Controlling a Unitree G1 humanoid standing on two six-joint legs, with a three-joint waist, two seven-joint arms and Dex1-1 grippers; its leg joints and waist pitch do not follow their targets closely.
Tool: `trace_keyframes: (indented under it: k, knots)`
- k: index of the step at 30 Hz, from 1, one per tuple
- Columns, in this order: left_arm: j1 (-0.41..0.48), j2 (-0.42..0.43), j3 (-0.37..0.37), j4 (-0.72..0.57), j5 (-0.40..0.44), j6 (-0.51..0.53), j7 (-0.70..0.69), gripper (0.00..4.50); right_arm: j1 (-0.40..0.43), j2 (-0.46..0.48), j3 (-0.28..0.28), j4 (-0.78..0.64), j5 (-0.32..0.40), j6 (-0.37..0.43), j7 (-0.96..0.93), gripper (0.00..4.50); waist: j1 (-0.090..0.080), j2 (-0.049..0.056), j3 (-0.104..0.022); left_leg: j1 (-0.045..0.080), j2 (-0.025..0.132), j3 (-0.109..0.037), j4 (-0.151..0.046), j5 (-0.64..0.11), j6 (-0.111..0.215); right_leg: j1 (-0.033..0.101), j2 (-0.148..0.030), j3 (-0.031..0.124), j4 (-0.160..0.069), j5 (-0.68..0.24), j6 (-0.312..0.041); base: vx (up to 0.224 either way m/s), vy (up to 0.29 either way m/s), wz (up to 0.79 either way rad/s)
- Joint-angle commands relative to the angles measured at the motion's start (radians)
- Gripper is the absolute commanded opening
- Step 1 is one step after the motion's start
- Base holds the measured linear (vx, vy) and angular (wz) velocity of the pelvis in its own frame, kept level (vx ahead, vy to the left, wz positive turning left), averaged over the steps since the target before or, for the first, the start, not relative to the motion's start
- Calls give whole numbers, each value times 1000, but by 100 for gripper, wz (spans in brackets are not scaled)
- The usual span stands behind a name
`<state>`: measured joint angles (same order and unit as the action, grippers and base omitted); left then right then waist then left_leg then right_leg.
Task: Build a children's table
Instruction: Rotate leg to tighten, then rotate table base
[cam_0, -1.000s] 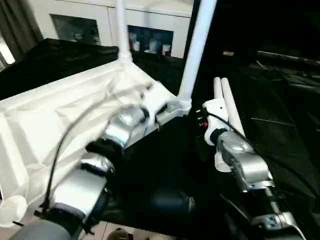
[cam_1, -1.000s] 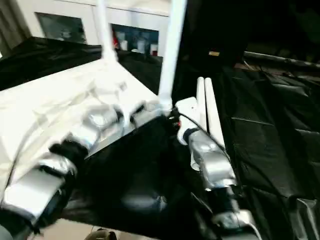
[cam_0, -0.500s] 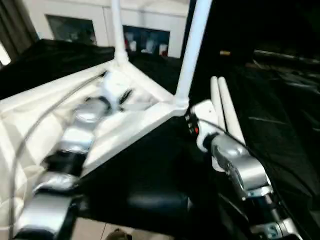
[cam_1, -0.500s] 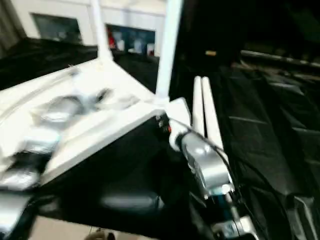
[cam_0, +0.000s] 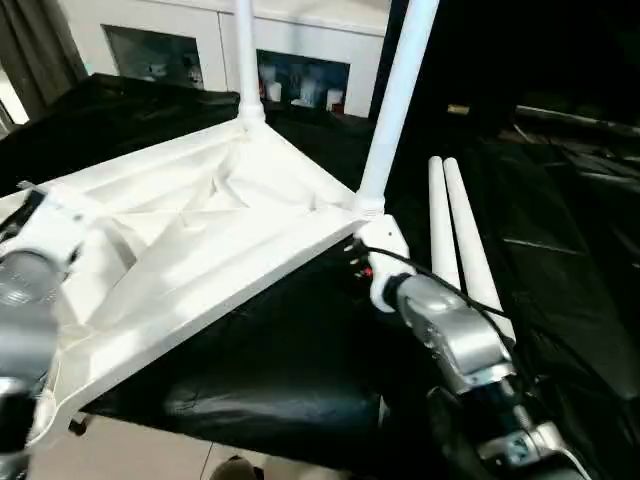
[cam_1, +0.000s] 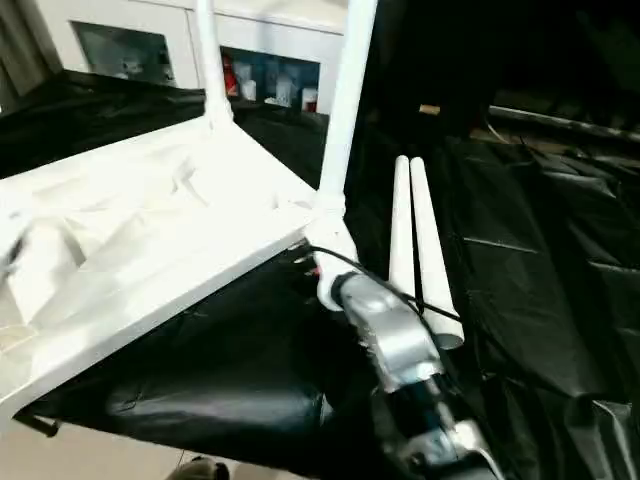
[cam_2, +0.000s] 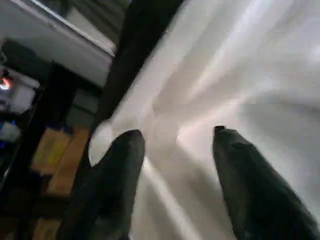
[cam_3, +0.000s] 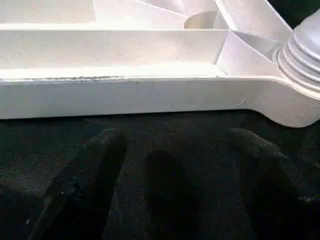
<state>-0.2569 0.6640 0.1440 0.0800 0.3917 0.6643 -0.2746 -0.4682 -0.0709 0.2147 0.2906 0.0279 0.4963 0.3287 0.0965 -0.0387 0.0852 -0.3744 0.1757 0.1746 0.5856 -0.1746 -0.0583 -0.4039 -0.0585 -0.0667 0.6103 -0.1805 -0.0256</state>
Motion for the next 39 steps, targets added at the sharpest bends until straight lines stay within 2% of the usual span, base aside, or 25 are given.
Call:
trace_keyframes:
  k: [1, 2, 3, 5, 6, 7, 11, 13, 15, 17, 18, 19, 20, 22, 23, 24, 25, 26, 27, 33, 35, 36, 37, 38, 39]
  knots:
    - [24, 5, -22, -3, -36, 7, -98, 210, -23, 12, -18, 36, 9, -15, -6, 350, -2, 26, -72, 27, 56, -29, -82, -312, -52, 32, -90, 62, -74, -254, -165, 0, 0, 0]
    - [24, 5, -22, -3, -36, 7, -98, 210, -23, 12, -18, 36, 9, -15, -6, 350, 0, 30, -71, 27, 56, -31, -83, -308, -48, 32, -92, 63, -77, -264, -163, 0, 0, 0]
    - [29, 6, -35, 5, -51, -5, -128, 185, -27, 18, -23, 45, 17, -17, -2, 331, -1, 31, -72, 27, 57, -31, -83, -313, -51, 30, -91, 63, -76, -269, -164, 0, 0, 0]
    - [33, 12, -78, 32, -67, -34, -181, 180, -41, 34, -23, 80, 27, -27, 10, 312, 1, 35, -74, 27, 56, -32, -83, -319, -50, 30, -92, 63, -76, -266, -164, 0, 0, 0]
    - [37, 16, -108, 34, -78, -31, -212, 180, -52, 44, -20, 115, 27, -41, 18, 312, 0, 34, -76, 26, 58, -33, -84, -318, -53, 33, -92, 62, -74, -254, -166, 0, 0, 0]
    - [37, 16, -108, 34, -78, -31, -212, 147, -52, 44, -20, 115, 27, -41, 18, 300, 0, 35, -76, 25, 57, -33, -84, -315, -54, 34, -93, 62, -73, -246, -168, 0, 0, 0]
    - [40, 26, -164, 41, -88, -34, -273, 137, -87, 62, -18, 201, 15, -69, 14, 270, -1, 30, -75, 28, 57, -31, -84, -320, -55, 33, -93, 62, -73, -257, -176, 0, 0, 0]
    - [47, 41, -196, 27, -99, -34, -348, 108, -111, 68, -14, 258, 2, -88, 14, 255, -1, 30, -78, 29, 58, -30, -83, -299, -56, 33, -94, 63, -70, -235, -179, 0, 0, 0]
    - [48, 47, -205, 21, -104, -29, -371, 100, -118, 69, -13, 273, -1, -94, 15, 242, 1, 32, -78, 28, 59, -29, -83, -288, -58, 34, -93, 62, -68, -217, -185, 0, 0, 0]
    - [57, 72, -235, -22, -134, -12, -453, 91, -136, 72, -13, 312, -4, -105, 17, 225, -1, 23, -79, 27, 58, -28, -83, -277, -54, 38, -96, 62, -65, -216, -190, 0, 0, 0]
    - [66, 91, -255, -61, -167, -9, -521, 65, -146, 73, -13, 334, -5, -114, 19, 218, -3, 23, -78, 26, 57, -28, -82, -270, -53, 39, -97, 63, -64, -218, -194, 0, 0, 0]
    - [70, 99, -265, -81, -184, -7, -552, 58, -150, 74, -13, 344, -6, -119, 20, 199, -2, 25, -78, 26, 58, -28, -82, -265, -52, 39, -98, 63, -64, -218, -196, 0, 0, 0]
    - [71, 103, -271, -92, -196, -12, -571, 58, -155, 74, -14, 354, -7, -125, 23, 199, -5, 18, -78, 26, 59, -26, -82, -259, -50, 39, -97, 63, -63, -212, -197, 0, 0, 0]
    - [67, 103, -281, -120, -230, -18, -617, 40, -165, 77, -15, 378, -9, -140, 26, 183, -6, 22, -79, 27, 58, -25, -81, -249, -50, 39, -93, 62, -60, -197, -199, 0, 0, 0]
    - [64, 102, -286, -136, -251, -21, -646, 40, -172, 78, -16, 392, -11, -148, 28, 183, -7, 17, -78, 27, 57, -23, -81, -247, -47, 39, -93, 62, -61, -197, -198, 0, 0, 0]
    - [64, 102, -286, -136, -251, -21, -646, 26, -172, 78, -16, 392, -11, -148, 28, 173, -7, 20, -79, 26, 57, -24, -81, -248, -48, 41, -96, 62, -60, -211, -203, 0, 0, 0]
    - [57, 97, -302, -163, -296, -40, -712, 15, -183, 79, -18, 409, -12, -158, 31, 153, -7, 18, -77, 27, 57, -22, -80, -252, -48, 39, -95, 63, -62, -217, -200, 0, 0, 0]
    - [51, 96, -315, -174, -313, -40, -741, 15, -188, 79, -19, 419, -14, -164, 32, 153, -6, 19, -77, 26, 56, -23, -81, -251, -48, 40, -96, 64, -63, -229, -197, 0, 0, 0]
    - [44, 95, -330, -177, -322, -53, -764, 7, -193, 77, -19, 425, -15, -169, 34, 143, -5, 20, -77, 30, 57, -23, -80, -256, -51, 37, -96, 63, -65, -239, -191, 0, 0, 0]
    - [-70, 23, -415, -91, -334, -104, -829, 0, -208, 59, -29, 445, -15, -186, 45, 104, -8, 15, -79, 28, 52, -21, -78, -253, -59, 43, -93, 63, -64, -248, -177, 0, 0, 0]
    - [-117, 1, -448, -35, -313, -133, -839, 0, -210, 53, -32, 454, -15, -194, 46, 85, -8, 15, -80, 25, 53, -21, -78, -239, -57, 45, -94, 64, -64, -239, -178, 0, 0, 0]
    - [-152, -20, -468, 17, -300, -158, -846, 0, -210, 50, -34, 458, -15, -199, 48, 85, -7, 15, -81, 29, 51, -19, -76, -246, -56, 42, -93, 64, -68, -256, -170, 0, 0, 0]
    - [-155, -22, -469, 23, -298, -161, -844, 0, -210, 50, -34, 458, -15, -199, 48, 66, -7, 14, -82, 28, 50, -20, -75, -244, -55, 44, -94, 64, -68, -255, -171, 0, 0, 0]
    - [-206, -51, -491, 108, -264, -205, -825, 0, -206, 48, -36, 453, -17, -200, 49, 66, -8, 19, -83, 25, 52, -21, -76, -234, -57, 47, -93, 64, -65, -235, -175, 0, 0, 0]
    - [-255, -76, -505, 198, -229, -251, -794, 0, -201, 46, -39, 445, -19, -199, 49, 60, -5, 23, -85, 30, 51, -20, -73, -235, -56, 45, -91, 64, -67, -230, -171, 0, 0, 0]
